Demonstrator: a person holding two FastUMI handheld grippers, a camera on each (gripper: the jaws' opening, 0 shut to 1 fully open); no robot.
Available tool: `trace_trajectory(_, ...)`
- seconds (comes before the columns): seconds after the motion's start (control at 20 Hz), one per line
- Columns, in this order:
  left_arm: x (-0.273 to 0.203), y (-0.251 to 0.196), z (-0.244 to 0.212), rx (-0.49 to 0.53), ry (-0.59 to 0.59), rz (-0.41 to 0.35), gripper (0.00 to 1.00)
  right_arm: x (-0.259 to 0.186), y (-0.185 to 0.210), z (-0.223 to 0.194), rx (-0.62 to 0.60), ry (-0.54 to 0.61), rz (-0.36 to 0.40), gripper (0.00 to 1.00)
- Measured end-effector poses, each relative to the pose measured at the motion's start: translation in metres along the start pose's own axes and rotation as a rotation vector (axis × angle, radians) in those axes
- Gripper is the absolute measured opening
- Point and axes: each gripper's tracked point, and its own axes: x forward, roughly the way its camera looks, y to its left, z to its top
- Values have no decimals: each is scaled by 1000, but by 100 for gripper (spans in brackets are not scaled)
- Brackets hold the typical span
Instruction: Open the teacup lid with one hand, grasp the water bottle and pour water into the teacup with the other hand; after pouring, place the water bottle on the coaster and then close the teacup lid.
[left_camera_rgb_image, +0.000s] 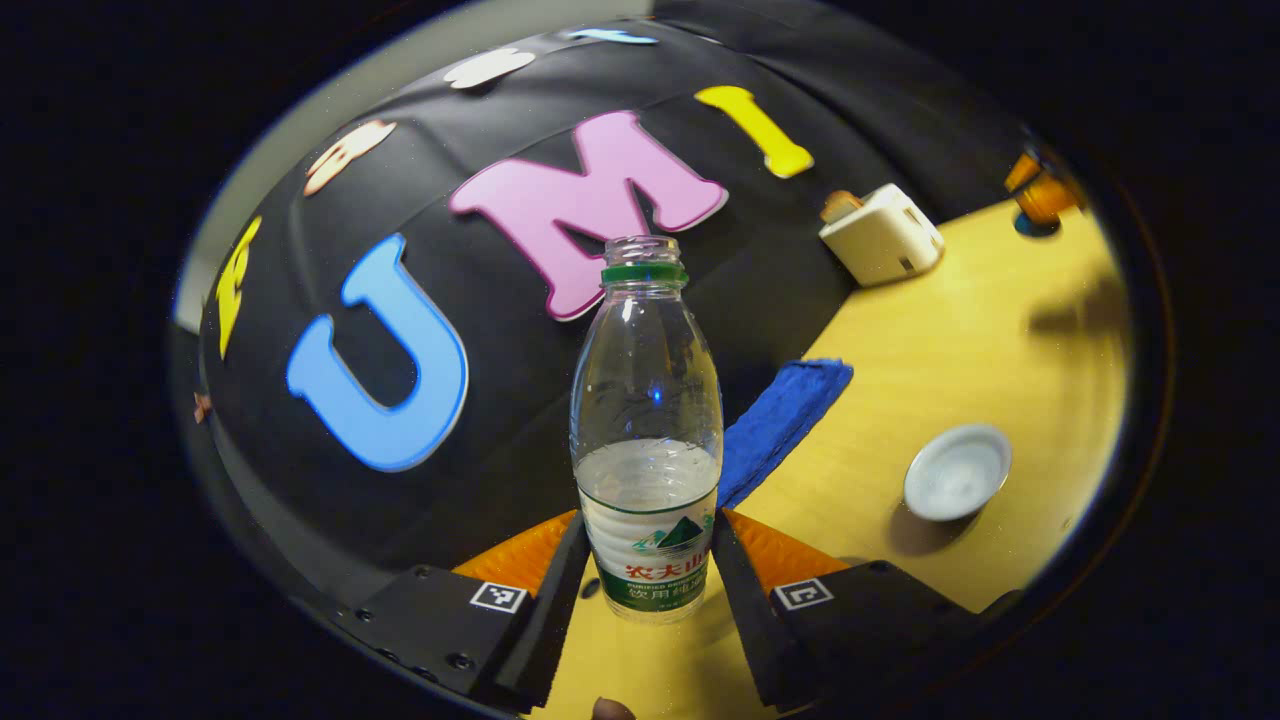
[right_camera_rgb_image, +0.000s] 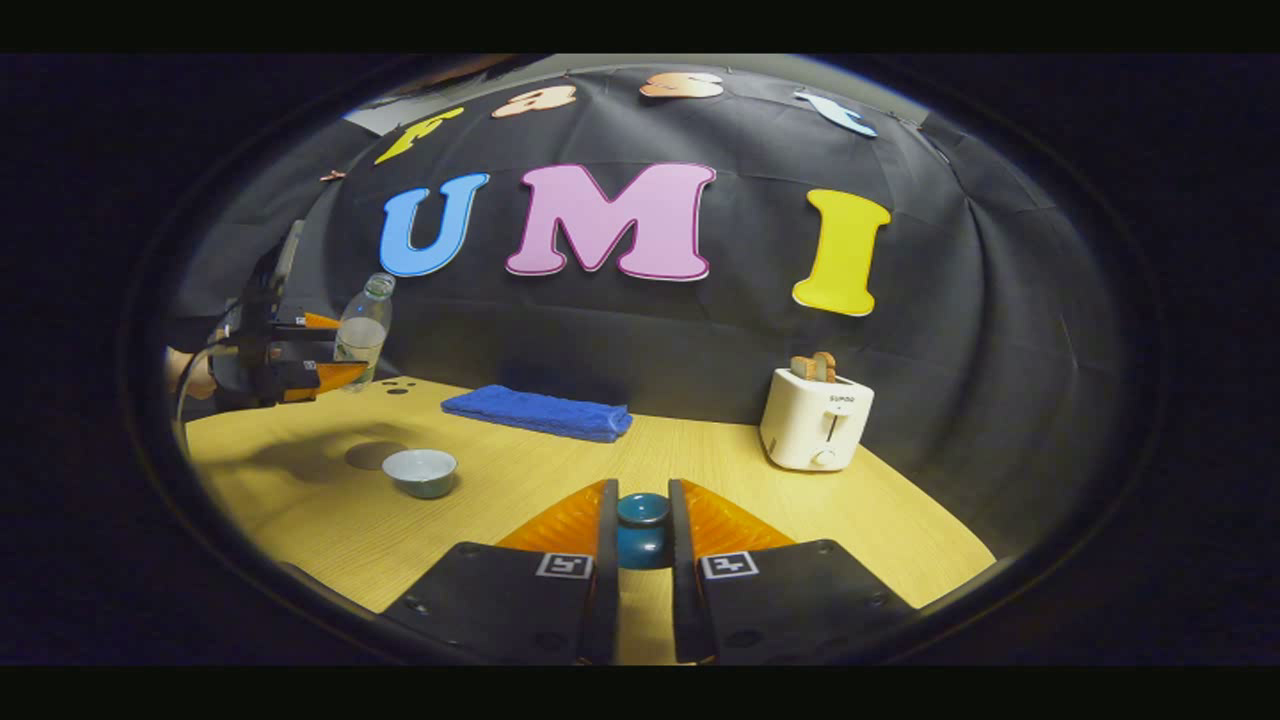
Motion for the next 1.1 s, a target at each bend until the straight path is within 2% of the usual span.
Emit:
trace_trajectory(0.05, 2, -5, 3, -106, -11, -23, 75, 1, 1, 1, 1, 0, 0, 24)
trace_trajectory(0.1, 0, -8, 4, -200, -17, -42, 75, 1, 3, 0, 2, 1, 1, 29)
trace_trajectory(0.25, -1, -27, 4, -403, -30, -85, 75, 1, 6, -1, 3, 4, 3, 24)
trace_trajectory(0.55, -7, -50, 9, -624, 33, -75, 76, 2, 7, 0, -5, 10, 7, 24)
trace_trajectory(0.75, -8, -55, -2, -630, 76, -65, 76, 2, 5, 2, -12, 10, 4, 24)
trace_trajectory(0.8, -9, -57, -5, -625, 81, -74, 76, 3, 6, 2, -11, 13, 5, 29)
trace_trajectory(0.85, -11, -57, -5, -622, 79, -81, 76, 2, 6, 1, -11, 14, 5, 29)
trace_trajectory(0.9, -9, -58, -5, -619, 77, -89, 76, 2, 6, 0, -12, 16, 5, 24)
trace_trajectory(0.95, -9, -58, -5, -616, 77, -95, 72, 2, 6, 1, -12, 14, 4, 24)
trace_trajectory(1.0, -9, -60, -6, -610, 78, -96, 78, 2, 7, 1, -11, 12, 6, 29)
trace_trajectory(1.05, -9, -57, -7, -606, 80, -90, 79, 3, 9, 2, -11, 13, 7, 24)
trace_trajectory(1.1, -8, -58, -6, -605, 79, -89, 79, 3, 10, 1, -11, 14, 9, 24)
